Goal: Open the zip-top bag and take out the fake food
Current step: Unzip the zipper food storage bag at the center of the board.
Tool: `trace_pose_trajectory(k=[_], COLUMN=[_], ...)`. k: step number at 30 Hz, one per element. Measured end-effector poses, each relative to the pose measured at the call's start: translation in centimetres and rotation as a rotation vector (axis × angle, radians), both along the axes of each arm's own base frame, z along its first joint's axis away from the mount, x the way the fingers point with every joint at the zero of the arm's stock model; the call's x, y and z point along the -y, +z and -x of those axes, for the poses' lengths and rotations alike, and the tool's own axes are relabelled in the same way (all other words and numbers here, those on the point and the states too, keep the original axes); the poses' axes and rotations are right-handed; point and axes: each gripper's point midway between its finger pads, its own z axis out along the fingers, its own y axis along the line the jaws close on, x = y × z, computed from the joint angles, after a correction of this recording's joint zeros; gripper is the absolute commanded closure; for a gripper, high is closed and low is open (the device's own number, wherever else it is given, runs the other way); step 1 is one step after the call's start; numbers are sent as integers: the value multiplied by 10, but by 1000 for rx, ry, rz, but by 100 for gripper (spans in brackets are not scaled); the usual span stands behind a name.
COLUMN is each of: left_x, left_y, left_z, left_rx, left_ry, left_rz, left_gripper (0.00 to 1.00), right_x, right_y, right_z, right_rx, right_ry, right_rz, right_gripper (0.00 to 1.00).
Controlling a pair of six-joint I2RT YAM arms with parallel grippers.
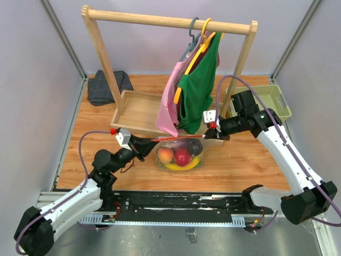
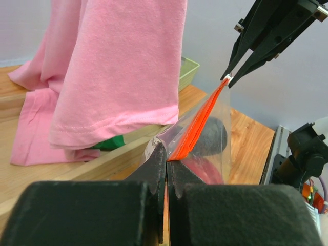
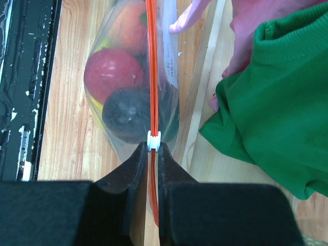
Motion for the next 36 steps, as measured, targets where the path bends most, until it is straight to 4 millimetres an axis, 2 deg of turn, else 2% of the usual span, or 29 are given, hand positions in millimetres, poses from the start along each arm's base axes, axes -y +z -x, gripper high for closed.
trace_pose_trajectory(k=[16,28,36], left_x=[-7,-11,-12], left_y=[2,3,3], left_z=[-7,-10,-11], left_rx=[-9,-12,-16], left_ry=[30,41,43], left_rz=[-10,-14,-18], left_gripper=[100,100,100], right_x=[18,25,39], right_y=[-4,-10,-12], right_z=[-10,-10,-18], right_rx=[6,6,8], right_ry=[-55,-66,-116], right_rz=[25,65,86], right_gripper=[99,98,98])
